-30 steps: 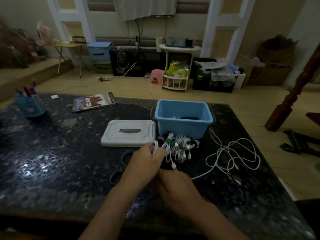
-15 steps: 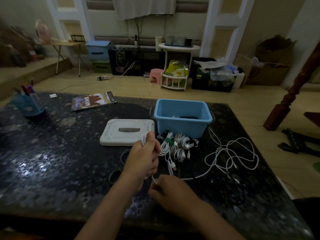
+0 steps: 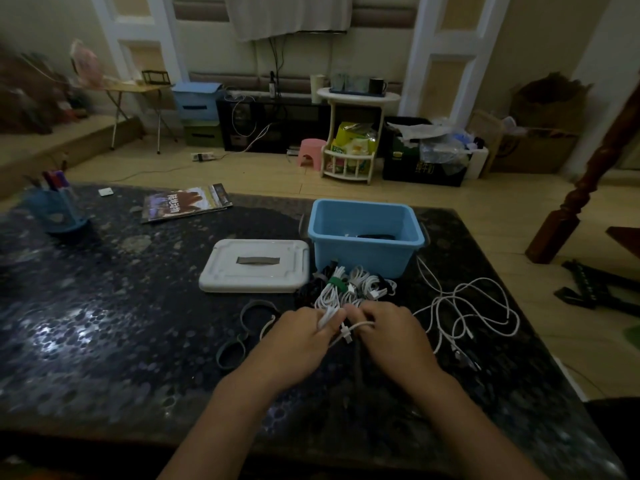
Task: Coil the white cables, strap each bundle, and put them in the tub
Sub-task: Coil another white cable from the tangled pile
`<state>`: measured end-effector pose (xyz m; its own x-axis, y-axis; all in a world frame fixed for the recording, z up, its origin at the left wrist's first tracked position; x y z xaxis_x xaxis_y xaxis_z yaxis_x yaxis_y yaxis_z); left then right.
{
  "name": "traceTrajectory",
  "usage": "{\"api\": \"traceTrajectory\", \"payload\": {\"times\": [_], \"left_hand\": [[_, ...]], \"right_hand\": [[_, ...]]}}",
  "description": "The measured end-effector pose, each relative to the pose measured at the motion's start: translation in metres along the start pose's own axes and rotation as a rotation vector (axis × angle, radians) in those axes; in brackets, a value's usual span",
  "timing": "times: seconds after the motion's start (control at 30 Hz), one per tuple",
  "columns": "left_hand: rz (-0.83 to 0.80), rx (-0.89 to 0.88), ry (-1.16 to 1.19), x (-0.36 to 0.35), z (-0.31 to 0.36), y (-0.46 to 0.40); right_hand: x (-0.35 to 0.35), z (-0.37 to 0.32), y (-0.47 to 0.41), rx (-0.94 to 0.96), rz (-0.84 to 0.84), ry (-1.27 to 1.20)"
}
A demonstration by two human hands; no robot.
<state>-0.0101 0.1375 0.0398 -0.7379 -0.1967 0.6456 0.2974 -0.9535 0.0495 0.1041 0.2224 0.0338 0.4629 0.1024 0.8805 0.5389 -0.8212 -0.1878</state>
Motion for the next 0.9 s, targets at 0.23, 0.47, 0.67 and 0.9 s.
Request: {"api": "traceTrajectory", "payload": {"times": [0.23,0.47,0.67,0.9], "left_hand": [[-0.019,-0.065,0.090,-0.007,0.007,-0.002],[0.170,-0.123,0.219,0.019,0.008,-0.002],[0.162,-0.021,0.393,0.023,0.000,0.000],[0.208,0.028,0.297,0.025,-0.007,-0.004]], "right_hand": [[0.014,0.005,-0.001,-0.020,0.026,-0.105],[0.004,0.006,-0.004,0.118,-0.087,0.032],[0.009,0.012,-0.004,0.095,-0.059,-0.064],[0.013,-0.021,0.008,0.192,-0.043,-0.177]]}}
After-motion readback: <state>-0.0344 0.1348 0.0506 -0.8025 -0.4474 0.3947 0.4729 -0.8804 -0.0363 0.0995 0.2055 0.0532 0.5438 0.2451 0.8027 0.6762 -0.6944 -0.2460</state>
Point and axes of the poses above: each hand's wrist, its own y-axis away from the middle knuckle, its own x-axis out of the back of the hand, z = x × y, the point moved 10 cm from there along -y, towards the middle knuckle, and after that the axes turned 7 degrees about y, right-handed, at the moved point
